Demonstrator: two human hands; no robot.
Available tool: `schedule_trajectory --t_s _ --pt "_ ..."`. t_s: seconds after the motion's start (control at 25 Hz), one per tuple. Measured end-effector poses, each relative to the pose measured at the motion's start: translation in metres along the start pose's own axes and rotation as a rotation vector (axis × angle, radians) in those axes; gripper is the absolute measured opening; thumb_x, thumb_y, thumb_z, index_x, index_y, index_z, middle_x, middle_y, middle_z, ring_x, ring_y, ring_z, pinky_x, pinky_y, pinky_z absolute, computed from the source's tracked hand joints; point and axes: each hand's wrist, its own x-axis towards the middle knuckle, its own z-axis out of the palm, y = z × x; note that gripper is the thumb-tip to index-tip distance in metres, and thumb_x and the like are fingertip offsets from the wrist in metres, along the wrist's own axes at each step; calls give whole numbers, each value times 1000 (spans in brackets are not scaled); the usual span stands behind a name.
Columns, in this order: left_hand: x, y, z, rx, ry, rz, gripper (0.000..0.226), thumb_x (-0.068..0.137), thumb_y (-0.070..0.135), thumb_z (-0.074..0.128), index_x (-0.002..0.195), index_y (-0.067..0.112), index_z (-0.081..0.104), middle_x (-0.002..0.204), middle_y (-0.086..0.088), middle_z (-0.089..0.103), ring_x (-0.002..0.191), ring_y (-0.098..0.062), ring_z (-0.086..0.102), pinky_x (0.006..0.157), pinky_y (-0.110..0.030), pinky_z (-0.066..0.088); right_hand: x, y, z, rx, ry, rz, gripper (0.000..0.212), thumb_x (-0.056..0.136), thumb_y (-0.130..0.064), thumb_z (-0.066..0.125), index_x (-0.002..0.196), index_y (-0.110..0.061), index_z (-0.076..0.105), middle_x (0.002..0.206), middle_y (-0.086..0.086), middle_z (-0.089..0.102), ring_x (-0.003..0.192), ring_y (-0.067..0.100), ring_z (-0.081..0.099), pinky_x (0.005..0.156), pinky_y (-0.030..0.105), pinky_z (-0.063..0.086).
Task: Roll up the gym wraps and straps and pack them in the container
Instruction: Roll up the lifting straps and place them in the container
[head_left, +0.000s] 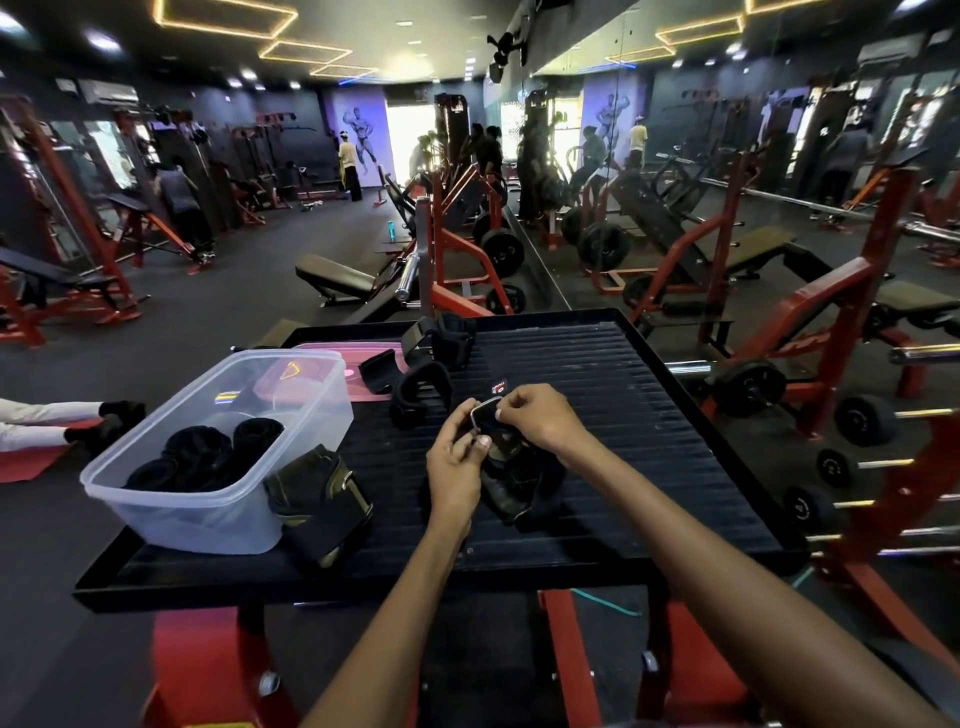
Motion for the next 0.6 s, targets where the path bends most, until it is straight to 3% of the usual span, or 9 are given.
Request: schedule_trajectory --t_s 0.12,0.2,0.28,0.36,0.48,0.6 --pt "-2 2 1 22 -19 40 53 85 -15 52 112 30 59 105 -4 67 91 -8 61 82 -11 49 -1 -4 13 -229 77 -134 9 94 -18 46 99 -12 46 104 7 53 90 26 56 73 36 44" --pt "-1 1 0 31 -7 47 53 83 -17 51 112 27 59 112 -2 65 97 -8 62 84 -10 48 1 -2 22 -393 95 -229 19 95 -17 41 113 -10 46 118 11 44 104 31 51 81 39 44" --pt "0 0 0 58 12 59 52 83 -19 51 113 23 59 116 -3 64 101 -11 62 87 -12 48 9 1 25 -464 23 -229 35 93 -17 43 128 -14 43 129 9 44 119 29 43 97 41 38" --pt "0 -3 0 127 45 114 52 82 -19 51 114 21 59 122 -4 61 110 -15 60 92 -15 46 15 3 24 -252 -95 -124 40 90 -17 47 129 -21 47 121 1 56 120 24 47 107 45 33" --pt "-1 -2 2 143 117 131 54 81 -19 54 123 15 52 126 -6 55 105 -10 60 84 -7 46 18 7 23 147 -114 -28 32 87 -16 52 118 -19 58 100 -3 60 105 19 57 98 34 42" --pt "-1 -3 2 106 124 126 61 80 -17 58 129 16 44 130 -4 48 102 -15 62 78 -9 49 20 9 18 132 -132 -43 30 88 -29 60 113 -11 64 103 1 63 100 15 58 88 28 42"
